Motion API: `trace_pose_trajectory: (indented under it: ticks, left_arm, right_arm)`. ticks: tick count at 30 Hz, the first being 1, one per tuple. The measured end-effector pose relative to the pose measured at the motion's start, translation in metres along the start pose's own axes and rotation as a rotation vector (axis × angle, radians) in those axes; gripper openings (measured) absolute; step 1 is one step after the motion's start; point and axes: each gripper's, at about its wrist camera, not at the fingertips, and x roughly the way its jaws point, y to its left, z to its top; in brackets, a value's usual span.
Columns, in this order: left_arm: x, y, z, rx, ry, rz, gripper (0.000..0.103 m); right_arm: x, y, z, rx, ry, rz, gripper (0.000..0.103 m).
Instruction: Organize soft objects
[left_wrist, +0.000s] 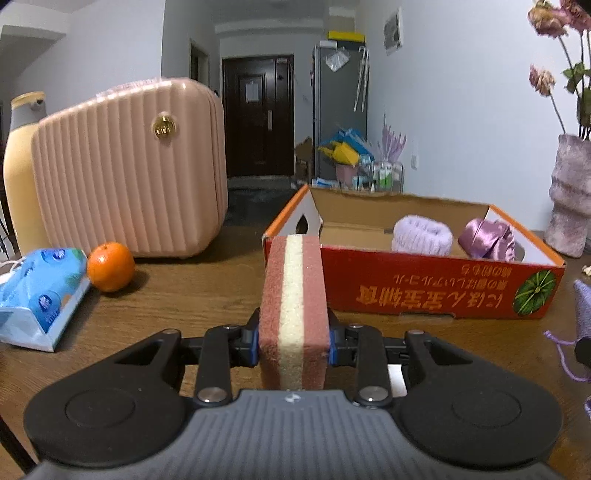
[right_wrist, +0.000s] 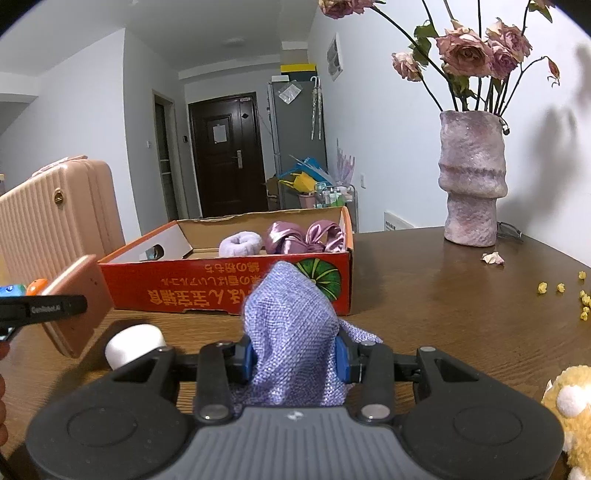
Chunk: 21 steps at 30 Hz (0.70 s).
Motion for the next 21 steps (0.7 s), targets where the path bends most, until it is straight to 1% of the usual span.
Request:
trace_pose_trajectory:
  ticks: [6,12,21]
  left_arm:
    - [-0.015,-0.003,-0.001,0.012,-0.057,0.012,0.031]
    - [-0.035,-0.003,-0.002,-0.005,-0.11,0.002,0.031]
    - [-0.063,-0.015,-0.008,0.024,-0.173,-0.008,0.031]
  right_arm:
    - [-0.002,0.002,0.0,-0.012,-0.013,0.011,0.039]
    - [-0.003,0.003,0.0,-0.02,-0.024,0.019,0.039]
    - [-0.007,0.006,-0.001,-0.03,-0.042,0.045,0.039]
